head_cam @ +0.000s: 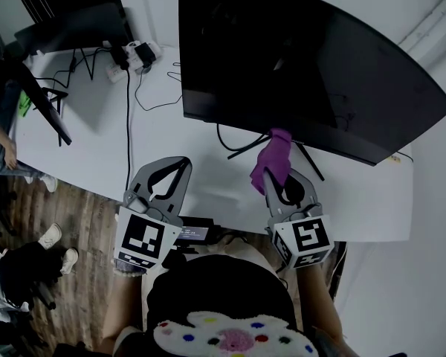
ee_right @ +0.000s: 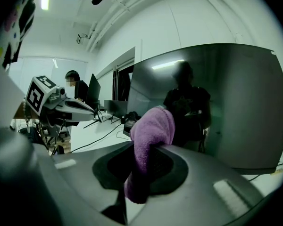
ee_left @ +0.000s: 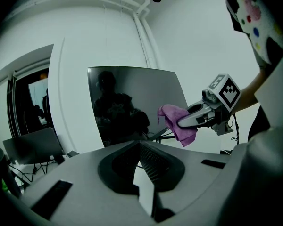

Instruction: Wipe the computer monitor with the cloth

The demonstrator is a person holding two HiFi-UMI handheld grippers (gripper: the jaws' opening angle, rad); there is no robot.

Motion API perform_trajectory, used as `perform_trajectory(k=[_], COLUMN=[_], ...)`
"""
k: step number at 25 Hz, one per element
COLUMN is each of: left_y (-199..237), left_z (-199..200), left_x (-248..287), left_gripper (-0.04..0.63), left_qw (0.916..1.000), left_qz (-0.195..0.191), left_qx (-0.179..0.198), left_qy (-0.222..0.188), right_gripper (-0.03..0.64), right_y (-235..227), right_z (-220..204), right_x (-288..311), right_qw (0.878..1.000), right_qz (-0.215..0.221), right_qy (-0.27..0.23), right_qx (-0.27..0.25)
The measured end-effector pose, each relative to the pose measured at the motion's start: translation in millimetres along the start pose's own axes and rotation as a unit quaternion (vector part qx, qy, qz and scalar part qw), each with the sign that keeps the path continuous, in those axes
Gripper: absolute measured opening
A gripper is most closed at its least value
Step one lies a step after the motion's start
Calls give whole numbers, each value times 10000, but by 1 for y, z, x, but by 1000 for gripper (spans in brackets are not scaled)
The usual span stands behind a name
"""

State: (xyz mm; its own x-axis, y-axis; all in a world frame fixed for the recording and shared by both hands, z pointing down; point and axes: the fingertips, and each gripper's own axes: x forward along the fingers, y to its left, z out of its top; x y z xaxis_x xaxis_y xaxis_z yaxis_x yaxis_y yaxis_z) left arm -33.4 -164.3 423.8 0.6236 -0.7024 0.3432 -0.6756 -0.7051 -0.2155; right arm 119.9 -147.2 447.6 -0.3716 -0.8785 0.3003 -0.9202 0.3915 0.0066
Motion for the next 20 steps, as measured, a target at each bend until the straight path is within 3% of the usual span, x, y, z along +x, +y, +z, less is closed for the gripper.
perform_trajectory(k=[20], left_y=[3], left_z=[-1], left_x=[11], left_gripper=[6], left_qw=[10000], left_qz=[-41], left_qx=[-15], left_qy=[15], right_gripper=[69], right_y=[-5], right_z=[4], right_x=[7], right_qw=[9999], right_qz=[-19], right_qy=[-1], right_qx=[-131])
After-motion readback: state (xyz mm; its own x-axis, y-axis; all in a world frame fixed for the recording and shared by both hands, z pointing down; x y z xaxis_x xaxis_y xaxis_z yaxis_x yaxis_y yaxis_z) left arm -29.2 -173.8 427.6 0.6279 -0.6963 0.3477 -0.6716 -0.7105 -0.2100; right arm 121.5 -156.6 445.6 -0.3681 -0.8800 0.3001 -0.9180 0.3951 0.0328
